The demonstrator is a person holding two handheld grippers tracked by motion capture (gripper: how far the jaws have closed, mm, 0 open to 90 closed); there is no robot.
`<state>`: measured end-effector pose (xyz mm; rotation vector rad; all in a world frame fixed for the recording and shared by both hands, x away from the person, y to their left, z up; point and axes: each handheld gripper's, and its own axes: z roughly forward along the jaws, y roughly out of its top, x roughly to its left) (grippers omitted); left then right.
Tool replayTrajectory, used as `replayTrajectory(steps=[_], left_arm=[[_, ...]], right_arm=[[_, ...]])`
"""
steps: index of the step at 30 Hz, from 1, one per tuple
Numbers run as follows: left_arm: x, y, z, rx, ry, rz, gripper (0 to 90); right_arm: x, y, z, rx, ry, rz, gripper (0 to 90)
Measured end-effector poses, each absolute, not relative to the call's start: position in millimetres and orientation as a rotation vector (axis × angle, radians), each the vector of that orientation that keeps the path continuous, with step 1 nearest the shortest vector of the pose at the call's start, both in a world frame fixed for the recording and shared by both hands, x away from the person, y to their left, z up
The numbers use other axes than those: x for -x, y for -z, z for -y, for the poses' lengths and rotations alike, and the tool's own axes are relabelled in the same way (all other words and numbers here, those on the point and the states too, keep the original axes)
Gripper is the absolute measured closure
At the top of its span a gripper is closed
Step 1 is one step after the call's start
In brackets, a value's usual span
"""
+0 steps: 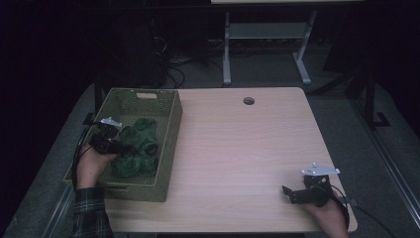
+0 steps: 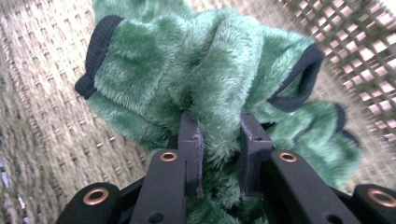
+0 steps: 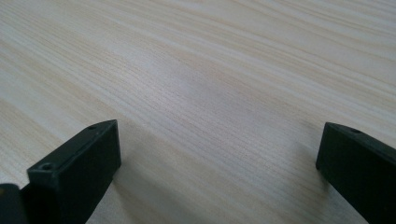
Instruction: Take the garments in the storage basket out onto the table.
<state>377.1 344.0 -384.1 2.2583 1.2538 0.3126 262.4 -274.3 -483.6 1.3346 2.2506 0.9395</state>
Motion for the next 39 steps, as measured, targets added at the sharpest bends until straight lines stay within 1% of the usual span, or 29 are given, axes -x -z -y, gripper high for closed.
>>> replayTrajectory(steps=[4, 14, 24, 39], left_arm=[[-372.8, 373.1, -342.5, -2.191, -0.294, -1.204, 74.1], [-365.3, 347.7, -342.6, -2.064, -0.296, -1.143, 74.1], [-365.8, 328.4, -338.9, -2.017, -0.275, -1.091, 74.3], [-367.1, 292.1, -323.3, -1.997, -0.291, -0.997, 74.8]], right_arm=[[-262.4, 483.6, 274.3, -1.334, -0.940, -2.250, 0.0], [-262.4, 483.6, 274.3, -1.334, -0.940, -2.250, 0.0], [-262.5, 483.7, 274.4, -1.336, -0.939, -2.248, 0.0], [-262.5, 483.7, 274.4, -1.336, -0.939, -2.248, 0.0]])
